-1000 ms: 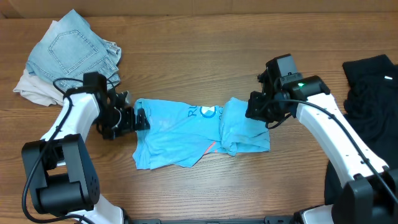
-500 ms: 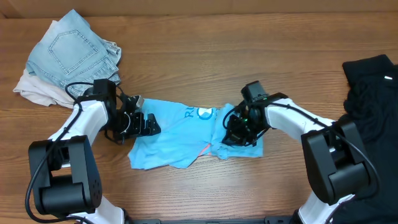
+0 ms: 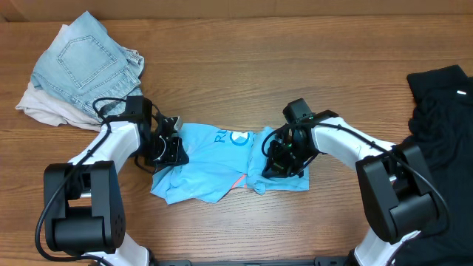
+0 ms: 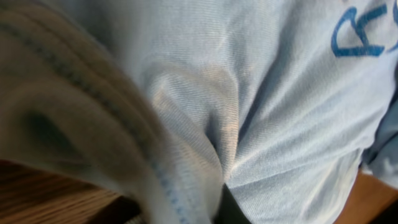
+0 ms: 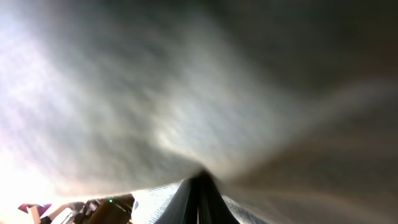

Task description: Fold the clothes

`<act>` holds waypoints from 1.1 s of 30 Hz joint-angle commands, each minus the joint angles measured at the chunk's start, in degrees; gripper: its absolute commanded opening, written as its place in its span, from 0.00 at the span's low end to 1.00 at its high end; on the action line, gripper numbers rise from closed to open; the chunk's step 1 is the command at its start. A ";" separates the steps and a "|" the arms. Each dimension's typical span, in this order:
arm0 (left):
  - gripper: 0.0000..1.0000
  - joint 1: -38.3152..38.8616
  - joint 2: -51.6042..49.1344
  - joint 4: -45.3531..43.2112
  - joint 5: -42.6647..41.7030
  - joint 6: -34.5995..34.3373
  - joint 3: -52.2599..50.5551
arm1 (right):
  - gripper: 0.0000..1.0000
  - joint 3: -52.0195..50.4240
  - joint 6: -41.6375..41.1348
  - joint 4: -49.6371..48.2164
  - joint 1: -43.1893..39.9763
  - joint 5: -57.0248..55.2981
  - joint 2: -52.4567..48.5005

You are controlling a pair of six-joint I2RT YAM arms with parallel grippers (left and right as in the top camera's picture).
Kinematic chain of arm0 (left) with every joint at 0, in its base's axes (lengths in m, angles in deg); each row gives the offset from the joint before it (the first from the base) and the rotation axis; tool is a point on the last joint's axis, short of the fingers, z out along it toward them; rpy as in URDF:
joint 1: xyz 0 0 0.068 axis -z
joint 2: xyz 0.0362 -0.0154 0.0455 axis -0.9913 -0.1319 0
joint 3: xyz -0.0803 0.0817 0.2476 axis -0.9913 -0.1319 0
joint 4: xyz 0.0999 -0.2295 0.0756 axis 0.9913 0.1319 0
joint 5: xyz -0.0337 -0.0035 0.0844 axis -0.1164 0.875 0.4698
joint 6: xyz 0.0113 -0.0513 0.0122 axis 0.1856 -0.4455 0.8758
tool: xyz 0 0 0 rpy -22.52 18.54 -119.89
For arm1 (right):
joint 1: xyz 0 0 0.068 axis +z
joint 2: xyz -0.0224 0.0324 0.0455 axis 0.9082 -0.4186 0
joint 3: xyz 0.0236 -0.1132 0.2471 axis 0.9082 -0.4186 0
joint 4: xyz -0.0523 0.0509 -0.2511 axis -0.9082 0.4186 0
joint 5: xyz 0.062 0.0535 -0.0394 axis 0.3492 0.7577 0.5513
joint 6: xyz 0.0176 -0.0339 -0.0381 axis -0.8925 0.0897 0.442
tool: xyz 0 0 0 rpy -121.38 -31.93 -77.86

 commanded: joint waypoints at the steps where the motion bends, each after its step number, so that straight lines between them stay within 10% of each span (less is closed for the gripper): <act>1: 0.04 -1.01 -0.74 3.21 2.54 -1.33 2.05 | 0.04 3.50 3.26 2.86 -1.22 -3.21 2.91; 12: 0.04 4.50 -0.74 27.76 3.19 -1.75 36.37 | 0.04 5.90 3.76 6.84 -14.05 -7.26 10.47; 25: 0.10 29.88 -6.38 22.64 9.38 -10.67 36.72 | 0.04 5.88 9.11 9.29 -23.06 -7.48 10.47; 33: 1.00 37.42 -10.58 25.55 9.40 -13.60 37.55 | 0.16 5.88 9.84 9.99 -22.99 -7.93 10.47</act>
